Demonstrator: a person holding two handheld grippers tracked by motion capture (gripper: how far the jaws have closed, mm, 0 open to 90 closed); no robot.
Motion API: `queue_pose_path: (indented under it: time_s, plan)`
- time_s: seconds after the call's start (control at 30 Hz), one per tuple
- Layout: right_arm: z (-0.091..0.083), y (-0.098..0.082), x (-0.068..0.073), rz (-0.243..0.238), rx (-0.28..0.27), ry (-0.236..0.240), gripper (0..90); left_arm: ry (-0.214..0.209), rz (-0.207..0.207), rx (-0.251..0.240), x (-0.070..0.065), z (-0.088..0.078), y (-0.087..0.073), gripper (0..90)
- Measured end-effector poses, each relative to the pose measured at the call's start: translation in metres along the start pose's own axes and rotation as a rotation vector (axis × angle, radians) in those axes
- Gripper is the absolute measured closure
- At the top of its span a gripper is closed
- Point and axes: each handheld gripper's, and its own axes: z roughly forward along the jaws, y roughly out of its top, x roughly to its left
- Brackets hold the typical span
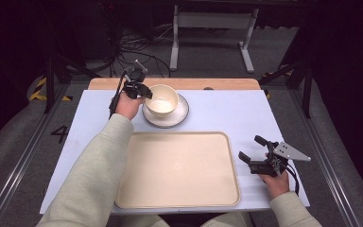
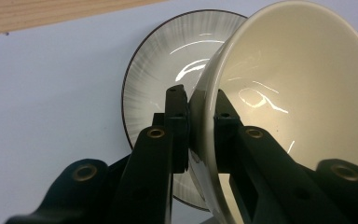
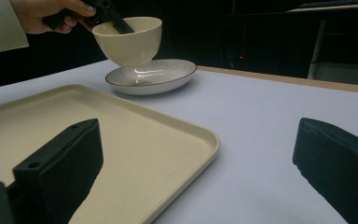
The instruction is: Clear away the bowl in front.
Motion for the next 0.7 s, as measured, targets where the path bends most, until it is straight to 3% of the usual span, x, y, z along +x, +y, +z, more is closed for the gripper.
queue_pose_path:
  time_s: [0.27, 0.7]
  plan:
    - [0.0, 0.0, 0.0, -0.001, -0.001, -0.001, 1.7, -0.001, 0.049, -0.001, -0.008, -0.017, 0.002, 82.0]
    - [0.0, 0.0, 0.0, 0.002, 0.0, -0.002, 1.7, -0.038, 0.121, 0.016, -0.019, -0.039, -0.002, 81.9]
